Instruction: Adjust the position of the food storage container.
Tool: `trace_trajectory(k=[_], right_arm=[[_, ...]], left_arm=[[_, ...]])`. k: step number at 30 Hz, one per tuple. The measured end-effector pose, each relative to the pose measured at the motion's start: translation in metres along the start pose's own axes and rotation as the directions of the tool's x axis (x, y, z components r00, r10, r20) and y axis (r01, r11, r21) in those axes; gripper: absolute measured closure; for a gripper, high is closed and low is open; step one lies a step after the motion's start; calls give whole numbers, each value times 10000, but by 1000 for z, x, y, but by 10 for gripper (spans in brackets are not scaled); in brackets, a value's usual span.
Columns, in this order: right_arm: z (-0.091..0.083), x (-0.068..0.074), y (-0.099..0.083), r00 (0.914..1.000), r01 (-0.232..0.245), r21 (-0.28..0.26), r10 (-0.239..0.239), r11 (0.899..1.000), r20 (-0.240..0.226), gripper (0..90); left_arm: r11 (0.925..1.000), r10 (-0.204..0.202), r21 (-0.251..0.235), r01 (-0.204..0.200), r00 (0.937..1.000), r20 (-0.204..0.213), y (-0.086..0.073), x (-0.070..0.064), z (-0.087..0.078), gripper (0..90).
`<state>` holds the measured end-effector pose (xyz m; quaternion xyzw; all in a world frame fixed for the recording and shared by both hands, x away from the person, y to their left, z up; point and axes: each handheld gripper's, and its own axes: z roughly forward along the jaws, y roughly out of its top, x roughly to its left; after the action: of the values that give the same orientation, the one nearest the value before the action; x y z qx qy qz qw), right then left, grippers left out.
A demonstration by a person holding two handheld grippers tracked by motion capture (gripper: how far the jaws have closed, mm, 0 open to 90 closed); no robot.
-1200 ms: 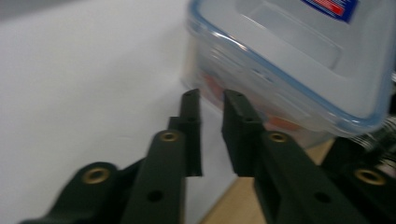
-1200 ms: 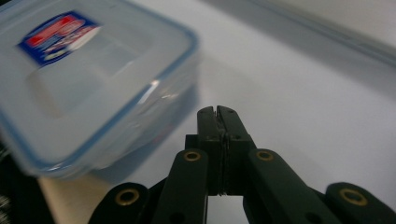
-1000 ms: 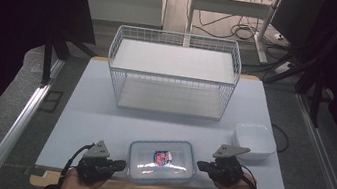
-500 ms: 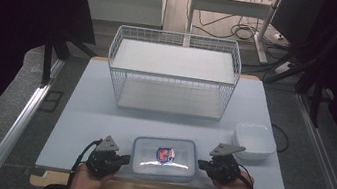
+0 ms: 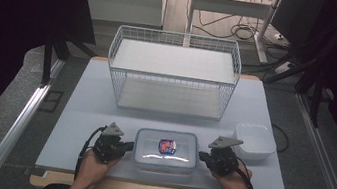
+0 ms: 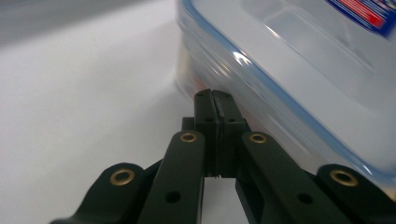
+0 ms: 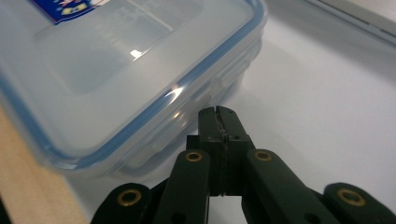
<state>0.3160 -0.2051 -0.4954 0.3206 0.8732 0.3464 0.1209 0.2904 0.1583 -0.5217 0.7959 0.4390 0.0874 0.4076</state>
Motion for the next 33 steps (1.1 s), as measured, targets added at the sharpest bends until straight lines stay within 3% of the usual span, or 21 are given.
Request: trace_trajectory(k=[10,14,21,26,29,33], right_arm=[[6,-8,6,9997,-49,-38,50,10000,223,897],[4,-9,6,9997,98,-148,-95,9998,205,874],[-15,-10,2,9983,352,-743,-316,9966,497,712],[-28,-11,-3,9979,349,-1214,-281,9920,575,514],[-30,-12,-8,9989,239,-1107,-193,9936,422,351],[-31,-14,-9,9993,144,-1176,-102,9930,365,267]], left_arm=[[10000,-45,-57,44,9998,-183,12,10,10,898],[9998,162,-123,-170,9981,-588,8,6,-1,799],[9957,371,-805,-449,9947,-964,-8,5,-31,466],[9866,778,-1358,-903,9925,-947,-17,5,-41,222],[9883,757,-1270,-841,9947,-698,-21,5,-41,164],[9919,639,-1059,-697,9963,-571,-27,5,-40,156]])
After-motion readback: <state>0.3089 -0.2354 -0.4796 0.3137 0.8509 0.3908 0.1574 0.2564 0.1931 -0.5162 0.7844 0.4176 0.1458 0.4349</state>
